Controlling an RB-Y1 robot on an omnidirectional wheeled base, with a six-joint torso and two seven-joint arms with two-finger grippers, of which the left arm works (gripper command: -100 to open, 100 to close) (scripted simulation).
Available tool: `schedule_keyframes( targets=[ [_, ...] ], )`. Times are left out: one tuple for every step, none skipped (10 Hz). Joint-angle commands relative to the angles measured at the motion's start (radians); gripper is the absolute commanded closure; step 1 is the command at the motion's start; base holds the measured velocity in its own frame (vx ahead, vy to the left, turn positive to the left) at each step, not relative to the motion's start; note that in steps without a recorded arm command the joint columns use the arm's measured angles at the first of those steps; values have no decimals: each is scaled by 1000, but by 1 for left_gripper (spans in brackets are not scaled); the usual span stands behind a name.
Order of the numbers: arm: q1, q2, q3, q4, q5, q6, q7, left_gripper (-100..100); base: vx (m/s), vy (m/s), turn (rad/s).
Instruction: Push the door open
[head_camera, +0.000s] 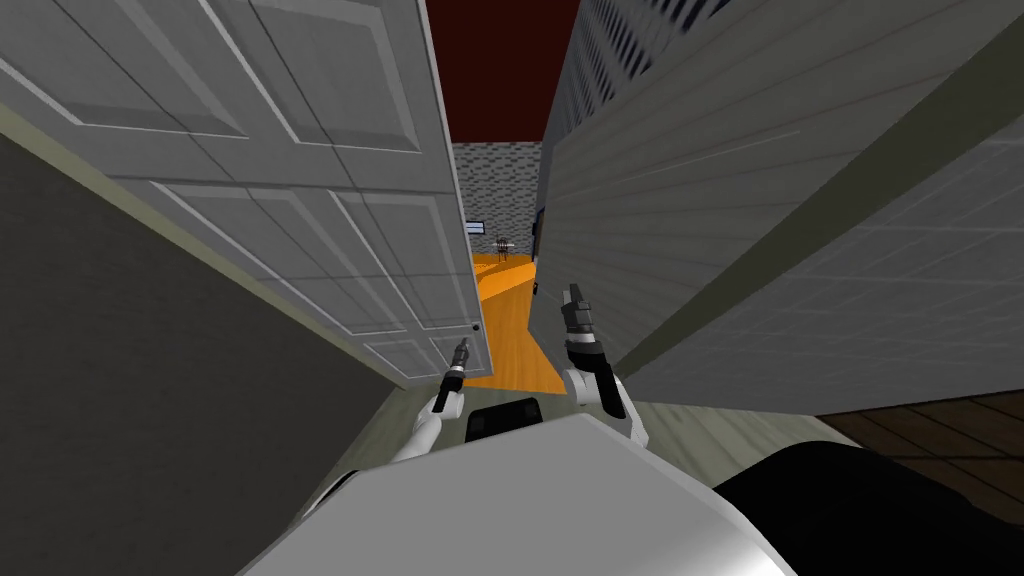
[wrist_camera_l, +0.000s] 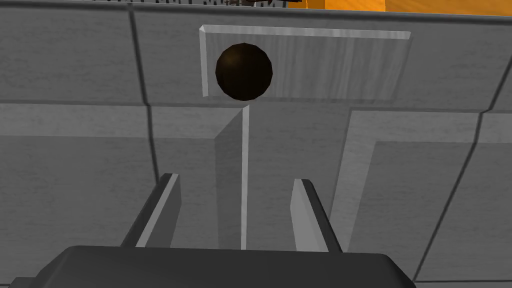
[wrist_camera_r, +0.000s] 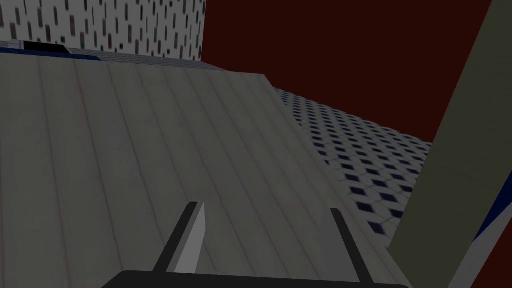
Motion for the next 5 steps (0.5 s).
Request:
schedule_keyframes(
  targets=[
    [2, -9, -2, -1, 2, -2, 3, -100, -223, -55, 41],
    [4, -20, -3, -2, 3, -2, 5, -100, -242, -17, 26],
    [6, -32, -4, -4, 4, -3, 7, -100, -232, -26, 19],
    [9, -24, -3, -10, 3, -1, 6, -100, -101, -17, 4],
    [13, -17, -2, -13, 4, -2, 5, -100, 96, -10, -33]
  ],
)
